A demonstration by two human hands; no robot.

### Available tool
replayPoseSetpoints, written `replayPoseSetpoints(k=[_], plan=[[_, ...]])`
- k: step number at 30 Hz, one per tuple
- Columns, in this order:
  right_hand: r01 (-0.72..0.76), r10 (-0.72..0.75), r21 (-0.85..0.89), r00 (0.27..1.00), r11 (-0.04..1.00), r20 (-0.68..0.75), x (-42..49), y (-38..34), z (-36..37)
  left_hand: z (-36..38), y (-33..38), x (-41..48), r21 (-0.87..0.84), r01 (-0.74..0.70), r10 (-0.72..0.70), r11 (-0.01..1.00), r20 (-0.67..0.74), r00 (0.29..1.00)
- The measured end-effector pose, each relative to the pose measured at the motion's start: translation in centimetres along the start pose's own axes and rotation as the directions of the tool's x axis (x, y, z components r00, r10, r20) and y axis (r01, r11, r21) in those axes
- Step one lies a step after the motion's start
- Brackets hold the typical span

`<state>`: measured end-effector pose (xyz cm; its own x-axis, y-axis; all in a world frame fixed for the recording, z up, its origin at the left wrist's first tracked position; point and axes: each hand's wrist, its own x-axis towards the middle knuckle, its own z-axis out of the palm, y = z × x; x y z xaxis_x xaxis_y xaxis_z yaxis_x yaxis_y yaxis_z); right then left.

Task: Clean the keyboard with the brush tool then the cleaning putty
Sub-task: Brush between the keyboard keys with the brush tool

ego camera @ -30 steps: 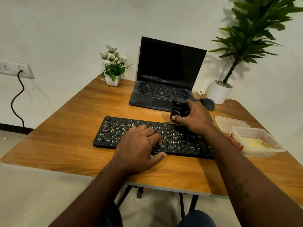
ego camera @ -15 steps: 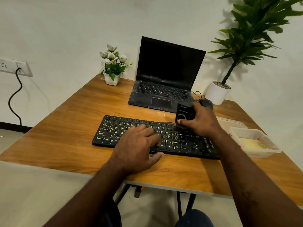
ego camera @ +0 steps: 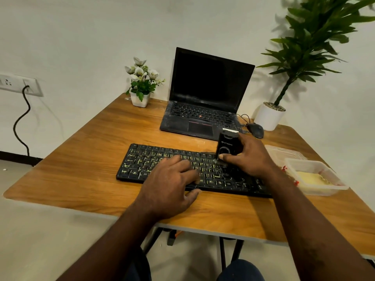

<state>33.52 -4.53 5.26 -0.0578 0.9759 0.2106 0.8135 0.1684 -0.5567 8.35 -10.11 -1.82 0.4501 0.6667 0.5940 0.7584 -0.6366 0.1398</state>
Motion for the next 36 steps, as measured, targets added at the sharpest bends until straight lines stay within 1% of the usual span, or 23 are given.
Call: replayPoseSetpoints(k=[2,3,8,10,11,13,14,17,19,25,27,28,31,34,36], plan=[[-0.024,0.023,-0.05,1.0,0.998,-0.016,0.0,0.2,-0.7,-0.1,0.1,0.0,-0.006,0.006,-0.006,1.0,0.005,1.0],[-0.014,0.014,-0.048,1.0,0.999,-0.012,-0.1,-0.2,-0.4,-0.1,0.1,0.0,-0.015,0.005,-0.005,1.0,0.008,1.0],[0.119,-0.119,-0.004,0.993,0.993,0.003,0.2,-4.5,4.4,-0.2,0.0,0.1,-0.035,0.009,-0.009,0.999,0.009,1.0],[0.157,-0.157,-0.008,0.987,0.988,0.02,0.6,-5.8,5.2,-0.3,0.0,0.0,-0.046,0.007,-0.006,0.999,0.014,1.0],[0.154,-0.154,0.006,0.987,0.988,0.041,0.8,-5.9,5.1,-0.3,-0.1,0.0,-0.047,0.006,-0.005,0.999,0.016,1.0],[0.099,-0.104,0.06,0.989,0.993,0.101,1.1,-5.4,3.8,-0.4,0.0,0.0,-0.047,0.002,-0.001,0.999,0.015,1.0],[0.069,-0.077,0.06,0.989,0.996,0.129,1.2,-4.7,2.9,-0.4,0.0,-0.1,-0.054,0.0,0.001,0.999,0.015,1.0],[0.022,-0.012,-0.086,0.993,0.996,0.12,1.6,-2.8,0.2,-0.3,0.0,0.0,-0.067,-0.016,0.016,0.998,0.008,1.0],[0.016,-0.005,-0.095,0.994,0.995,0.106,1.6,-2.8,0.1,-0.2,-0.1,0.0,-0.067,-0.025,0.026,0.997,0.006,1.0],[0.156,-0.155,0.004,0.983,0.988,0.099,1.5,-6.7,5.2,-0.3,-0.3,0.1,-0.067,-0.042,0.044,0.997,0.019,0.999],[0.179,-0.179,0.014,0.978,0.984,0.107,1.7,-7.0,5.9,-0.2,-0.3,0.1,-0.075,-0.038,0.039,0.996,0.016,0.999],[0.167,-0.17,0.036,0.978,0.985,0.121,1.7,-6.8,5.7,-0.1,-0.3,0.1,-0.081,-0.037,0.039,0.996,0.017,0.999],[0.064,-0.079,0.085,0.978,0.994,0.192,1.8,-5.4,3.3,0.0,-0.4,0.2,-0.09,-0.039,0.041,0.995,0.021,0.999],[0.012,-0.004,-0.042,0.981,0.999,0.192,2.3,-3.6,0.6,0.1,-0.4,0.2,-0.086,-0.034,0.037,0.996,0.027,0.999],[0.0,0.01,-0.06,0.986,0.998,0.164,2.4,-3.3,0.3,0.1,-0.4,0.2,-0.095,-0.026,0.029,0.995,0.029,0.999]])
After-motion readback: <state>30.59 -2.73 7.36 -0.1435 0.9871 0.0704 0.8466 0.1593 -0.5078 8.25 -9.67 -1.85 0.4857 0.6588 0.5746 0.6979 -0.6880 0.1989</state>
